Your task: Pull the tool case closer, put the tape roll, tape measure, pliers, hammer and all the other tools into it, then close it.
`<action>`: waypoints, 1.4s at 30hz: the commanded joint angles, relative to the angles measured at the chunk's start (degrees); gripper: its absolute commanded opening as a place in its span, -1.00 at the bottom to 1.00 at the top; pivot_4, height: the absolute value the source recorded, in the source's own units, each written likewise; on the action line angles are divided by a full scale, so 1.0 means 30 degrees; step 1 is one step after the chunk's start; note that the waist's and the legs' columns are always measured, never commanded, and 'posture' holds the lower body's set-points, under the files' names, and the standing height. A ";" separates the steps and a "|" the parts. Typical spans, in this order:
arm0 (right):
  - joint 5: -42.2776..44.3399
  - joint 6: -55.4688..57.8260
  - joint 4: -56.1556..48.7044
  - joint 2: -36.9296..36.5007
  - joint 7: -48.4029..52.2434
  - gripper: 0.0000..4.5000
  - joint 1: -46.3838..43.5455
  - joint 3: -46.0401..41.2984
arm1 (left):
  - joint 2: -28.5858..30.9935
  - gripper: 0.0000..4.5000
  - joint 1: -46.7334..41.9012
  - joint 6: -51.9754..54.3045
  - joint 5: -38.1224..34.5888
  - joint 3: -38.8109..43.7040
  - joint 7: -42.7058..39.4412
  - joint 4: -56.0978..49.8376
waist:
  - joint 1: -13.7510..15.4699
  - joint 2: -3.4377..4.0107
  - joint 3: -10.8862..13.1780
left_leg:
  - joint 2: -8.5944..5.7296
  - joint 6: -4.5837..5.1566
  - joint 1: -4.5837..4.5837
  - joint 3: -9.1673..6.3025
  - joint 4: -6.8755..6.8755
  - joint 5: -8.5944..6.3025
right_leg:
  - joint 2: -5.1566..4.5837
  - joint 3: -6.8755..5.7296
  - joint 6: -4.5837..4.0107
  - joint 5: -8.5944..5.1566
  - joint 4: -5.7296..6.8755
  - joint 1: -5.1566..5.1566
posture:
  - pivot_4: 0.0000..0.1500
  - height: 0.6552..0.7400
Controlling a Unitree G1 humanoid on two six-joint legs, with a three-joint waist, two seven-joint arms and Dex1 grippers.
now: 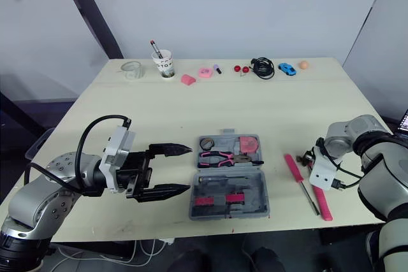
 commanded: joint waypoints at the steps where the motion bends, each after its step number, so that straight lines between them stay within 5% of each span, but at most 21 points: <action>1: -0.0235 -0.0181 0.0335 0.0090 -0.0545 -0.22 -0.0208 0.0385 | 0.0001 1.00 0.0125 -0.0250 -0.0348 0.0542 0.0130 -0.0833 | -0.0043 -0.0006 -0.0003 | 0.0000 0.0003 0.0001 0.0001 0.0000 -0.0002 | 0.0000 0.0000 0.0000 0.0000 0.0000 0.0001 | 1.00 1.00; 6: -0.0394 -0.0235 0.0568 -0.0179 -0.0972 -0.98 -0.0236 0.0508 | -0.0237 1.00 0.0055 -0.0290 -0.0347 0.0254 0.0396 -0.0952 | -0.0085 -0.0011 -0.0007 | 0.0000 0.0005 0.0001 -0.0008 0.0000 -0.0003 | -0.0001 -0.0004 0.0000 0.0001 0.0000 0.0004 | 1.00 1.00; 16: 0.4176 -0.3466 0.1882 -0.1881 0.3239 -0.98 -0.0950 -0.1909 | -0.0322 1.00 -0.0347 -0.0452 -0.0136 0.0036 0.0069 -0.0530 | -0.0185 0.0013 0.0009 | -0.0006 0.0015 -0.0006 -0.0003 -0.0005 -0.0009 | -0.0004 0.0005 0.0002 0.0001 -0.0001 0.0002 | 1.00 1.00; 21: 1.0879 -0.1384 0.3467 -0.2009 1.0725 -0.98 0.0056 -0.6413 | -0.0365 1.00 -0.0340 -0.0458 -0.0105 -0.0019 -0.0012 -0.0508 | -0.0404 0.0013 0.0008 | -0.0001 0.0048 0.0000 -0.0014 -0.0005 -0.0027 | 0.0000 0.0004 0.0009 0.0008 0.0000 0.0012 | 1.00 1.00; 24: 1.6267 0.4571 0.1910 -0.1663 1.5704 -0.98 0.1749 -1.0404 | -0.0497 1.00 -0.0418 -0.0564 0.0030 -0.0196 -0.0068 -0.0455 | -0.0378 0.0013 0.0008 | 0.0011 0.0069 0.0018 -0.0022 -0.0005 -0.0040 | 0.0000 -0.0004 0.0072 0.0046 0.0000 0.0031 | 1.00 1.00; 28: 1.9896 1.5326 -0.5949 -0.2797 1.7744 -0.98 0.6037 -1.3249 | -0.0570 1.00 -0.0631 -0.0576 0.0045 -0.0277 -0.0245 -0.0323 | -0.0162 0.0030 0.0003 | 0.0031 0.0072 0.0011 -0.0061 0.0001 -0.0042 | -0.0028 -0.0039 0.0079 0.0051 0.0011 0.0052 | 1.00 1.00; 37: 2.2507 4.0951 -2.1441 -0.3423 1.2735 -0.98 1.5248 -1.8028 | -0.0744 1.00 -0.1789 -0.0662 0.0174 -0.0951 -0.0812 0.0418 | 0.0399 0.0059 -0.0012 | -0.0017 0.0080 -0.0024 -0.0045 0.0011 -0.0047 | -0.0029 -0.0063 0.0051 0.0030 0.0012 0.0026 | 1.00 1.00; 42: 2.2331 4.6775 -2.4585 -0.1098 0.7962 -0.98 1.6324 -1.9941 | -0.0799 1.00 -0.2357 -0.0675 0.0218 -0.1142 -0.1189 0.0812 | 0.0168 0.0057 -0.0013 | -0.0020 0.0080 -0.0025 -0.0023 0.0021 -0.0047 | -0.0009 -0.0048 0.0013 0.0004 0.0013 0.0019 | 1.00 1.00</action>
